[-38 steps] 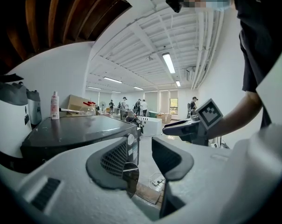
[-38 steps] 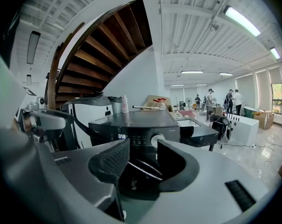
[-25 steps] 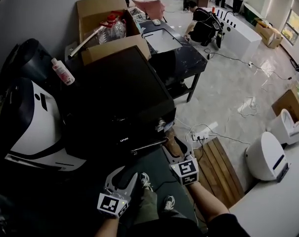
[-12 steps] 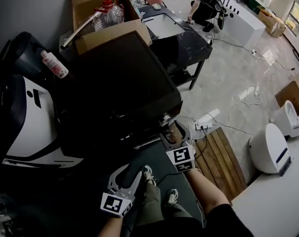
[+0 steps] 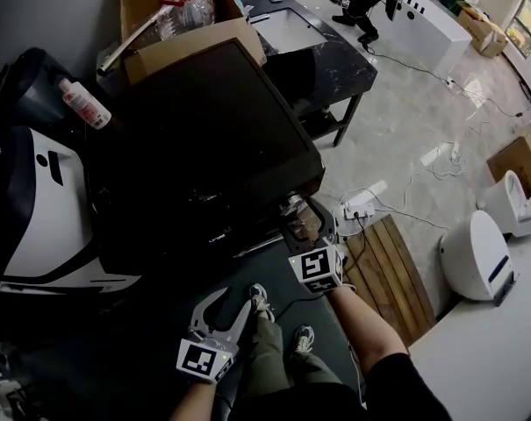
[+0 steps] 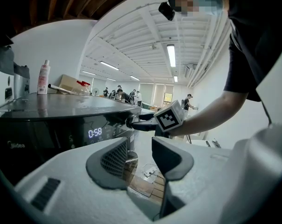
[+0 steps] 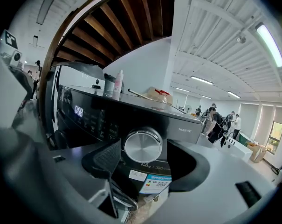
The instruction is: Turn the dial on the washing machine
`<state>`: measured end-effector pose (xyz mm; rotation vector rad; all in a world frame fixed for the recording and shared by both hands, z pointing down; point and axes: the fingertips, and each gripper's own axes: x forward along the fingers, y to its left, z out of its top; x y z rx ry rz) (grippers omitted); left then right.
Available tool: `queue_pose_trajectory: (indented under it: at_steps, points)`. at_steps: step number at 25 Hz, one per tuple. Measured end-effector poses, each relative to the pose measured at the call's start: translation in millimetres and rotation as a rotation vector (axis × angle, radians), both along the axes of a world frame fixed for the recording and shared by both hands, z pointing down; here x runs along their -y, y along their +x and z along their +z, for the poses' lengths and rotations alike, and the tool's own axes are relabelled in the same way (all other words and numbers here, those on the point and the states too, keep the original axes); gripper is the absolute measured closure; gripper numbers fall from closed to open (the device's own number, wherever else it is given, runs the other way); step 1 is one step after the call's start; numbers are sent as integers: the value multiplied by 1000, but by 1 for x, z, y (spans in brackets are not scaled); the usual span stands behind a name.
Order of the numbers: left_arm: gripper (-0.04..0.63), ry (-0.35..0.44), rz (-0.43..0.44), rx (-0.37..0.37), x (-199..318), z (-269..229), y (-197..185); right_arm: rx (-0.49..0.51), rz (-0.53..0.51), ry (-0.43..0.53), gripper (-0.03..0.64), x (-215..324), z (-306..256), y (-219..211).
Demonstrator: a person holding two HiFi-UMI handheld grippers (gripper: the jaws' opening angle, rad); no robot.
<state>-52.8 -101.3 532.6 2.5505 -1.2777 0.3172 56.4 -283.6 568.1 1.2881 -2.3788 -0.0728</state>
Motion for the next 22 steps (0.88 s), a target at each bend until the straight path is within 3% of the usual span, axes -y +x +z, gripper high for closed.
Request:
queue_pose_trajectory:
  at_steps: [6, 12, 14, 19, 22]
  points:
    - [442, -27, 14, 16, 0, 6, 2, -45, -23, -1, 342, 2, 2, -4]
    - [442, -7, 10, -5, 7, 6, 1, -7, -11, -9, 350, 5, 5, -4]
    - [442, -8, 9, -9, 8, 6, 1, 64, -1, -53, 351, 5, 6, -4]
    - [442, -10, 6, -17, 8, 6, 3, 365, 40, -221, 350, 8, 6, 3]
    - [442, -11, 9, -21, 8, 6, 4, 472, 45, -282, 350, 10, 8, 6]
